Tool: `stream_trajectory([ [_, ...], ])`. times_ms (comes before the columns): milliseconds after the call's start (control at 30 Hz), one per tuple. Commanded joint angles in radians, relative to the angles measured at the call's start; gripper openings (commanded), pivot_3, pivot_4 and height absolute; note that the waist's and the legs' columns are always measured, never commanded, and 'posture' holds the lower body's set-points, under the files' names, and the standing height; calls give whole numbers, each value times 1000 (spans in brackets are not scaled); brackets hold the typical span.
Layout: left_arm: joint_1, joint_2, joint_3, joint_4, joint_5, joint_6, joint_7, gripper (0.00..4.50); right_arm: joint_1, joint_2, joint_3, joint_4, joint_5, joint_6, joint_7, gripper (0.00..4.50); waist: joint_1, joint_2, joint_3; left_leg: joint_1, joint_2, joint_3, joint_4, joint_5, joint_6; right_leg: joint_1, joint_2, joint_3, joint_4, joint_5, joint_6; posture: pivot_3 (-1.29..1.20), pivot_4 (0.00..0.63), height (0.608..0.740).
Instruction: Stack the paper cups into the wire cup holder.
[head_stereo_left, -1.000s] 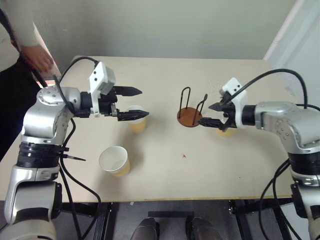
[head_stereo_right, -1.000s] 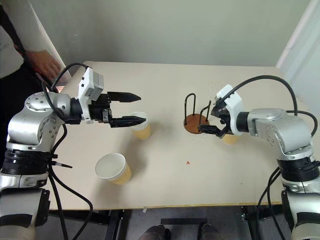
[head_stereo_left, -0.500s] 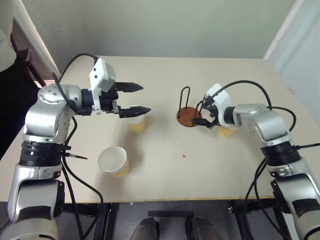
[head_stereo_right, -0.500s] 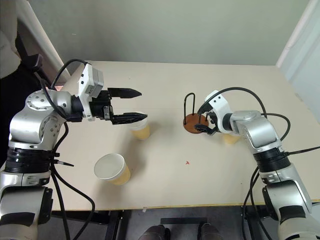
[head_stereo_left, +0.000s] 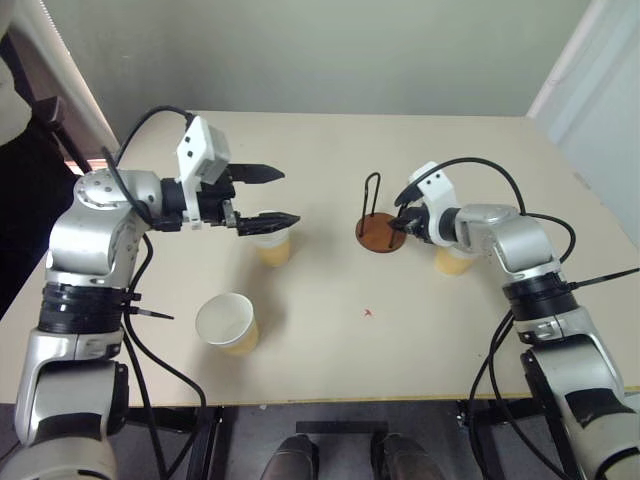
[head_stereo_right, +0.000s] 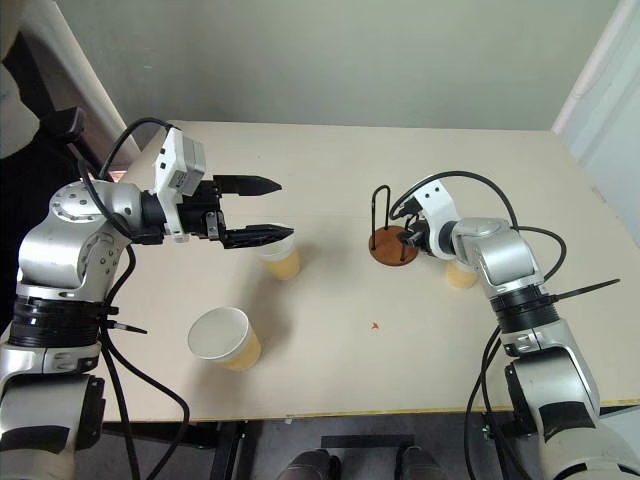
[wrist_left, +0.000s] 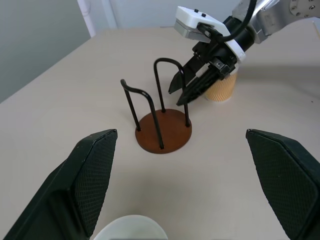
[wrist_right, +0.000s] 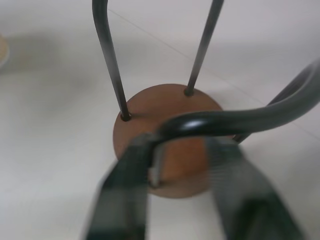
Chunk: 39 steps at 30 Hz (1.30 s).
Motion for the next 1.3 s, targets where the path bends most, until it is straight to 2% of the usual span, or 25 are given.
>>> stream_trajectory([
  [33,6,10,16,-51,-38,39,-24,4456,40,-92,-6,-210,59,-10,149,141,3,0,0,0,0,0,0,0,0,0,0,0,0,0,0,0,150,740],
  [100,40,9,-6,-98,-54,68,-48,4456,78,-163,-4,-349,109,-9,249,65,3,0,0,-1,0,0,0,0,0,0,0,0,-1,0,0,0,150,740],
  [233,61,12,-24,-140,-65,83,-77,4456,95,-242,-18,-490,164,9,339,65,1,0,0,-1,0,0,0,-1,-1,0,0,0,-2,0,0,0,150,740],
  [433,41,32,-51,-140,-59,69,-149,4456,134,-303,-2,-601,205,34,390,65,-1,0,0,2,0,0,1,0,-1,2,0,0,1,0,-1,0,150,740],
  [800,-10,17,-85,-114,-33,56,-178,4456,254,-338,57,-623,154,-28,394,65,-2,0,0,2,1,0,2,1,0,2,0,0,3,2,-2,0,150,740],
  [1133,-17,20,-81,-109,-24,55,-177,4456,291,-338,99,-597,114,-81,409,65,-2,0,0,2,1,0,2,1,0,2,0,0,2,2,-2,0,150,740],
  [1300,-10,22,-80,-115,-23,56,-171,4456,305,-382,138,-591,72,-117,455,65,-2,0,0,2,1,0,2,1,1,2,0,0,2,2,-2,0,150,740],
])
